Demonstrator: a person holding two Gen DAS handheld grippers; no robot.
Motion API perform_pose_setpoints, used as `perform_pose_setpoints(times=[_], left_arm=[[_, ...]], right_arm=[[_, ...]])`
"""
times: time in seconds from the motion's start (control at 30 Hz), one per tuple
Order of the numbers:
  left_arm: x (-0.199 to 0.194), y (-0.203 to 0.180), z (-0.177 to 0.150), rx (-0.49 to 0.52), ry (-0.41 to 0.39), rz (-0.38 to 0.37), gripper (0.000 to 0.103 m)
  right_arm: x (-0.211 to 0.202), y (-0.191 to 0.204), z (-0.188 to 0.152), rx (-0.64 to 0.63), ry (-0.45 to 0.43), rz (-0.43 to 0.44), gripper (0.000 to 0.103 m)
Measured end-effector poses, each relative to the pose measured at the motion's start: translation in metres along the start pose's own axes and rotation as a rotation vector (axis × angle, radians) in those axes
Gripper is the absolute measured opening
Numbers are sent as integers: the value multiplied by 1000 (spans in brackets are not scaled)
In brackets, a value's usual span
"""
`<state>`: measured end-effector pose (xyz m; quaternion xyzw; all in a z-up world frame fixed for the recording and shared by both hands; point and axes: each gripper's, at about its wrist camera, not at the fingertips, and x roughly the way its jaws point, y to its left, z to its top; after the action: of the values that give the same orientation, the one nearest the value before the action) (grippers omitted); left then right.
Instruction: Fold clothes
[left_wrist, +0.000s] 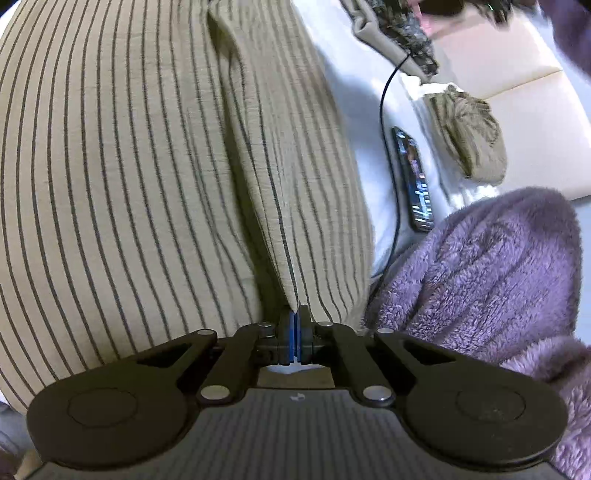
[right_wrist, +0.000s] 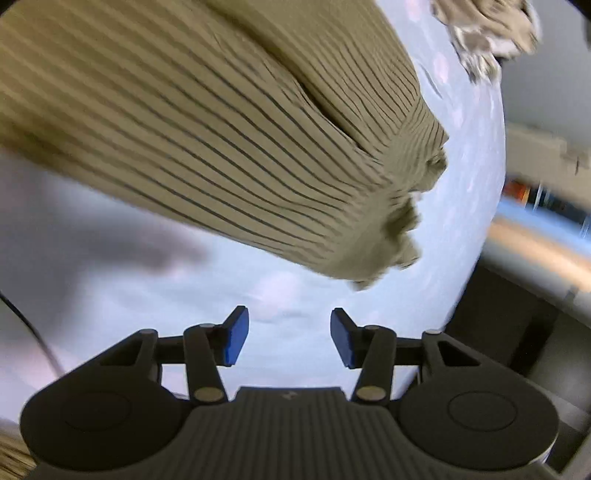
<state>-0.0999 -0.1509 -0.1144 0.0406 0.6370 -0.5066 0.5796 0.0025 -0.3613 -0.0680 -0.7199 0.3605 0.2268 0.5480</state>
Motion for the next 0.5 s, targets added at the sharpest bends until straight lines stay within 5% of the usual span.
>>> perform_pose_setpoints(times=[0.5], left_arm=[[-1,1,-3,-25,66,151,6]], right_arm=[[-99,117,34,887,-67,323,58]])
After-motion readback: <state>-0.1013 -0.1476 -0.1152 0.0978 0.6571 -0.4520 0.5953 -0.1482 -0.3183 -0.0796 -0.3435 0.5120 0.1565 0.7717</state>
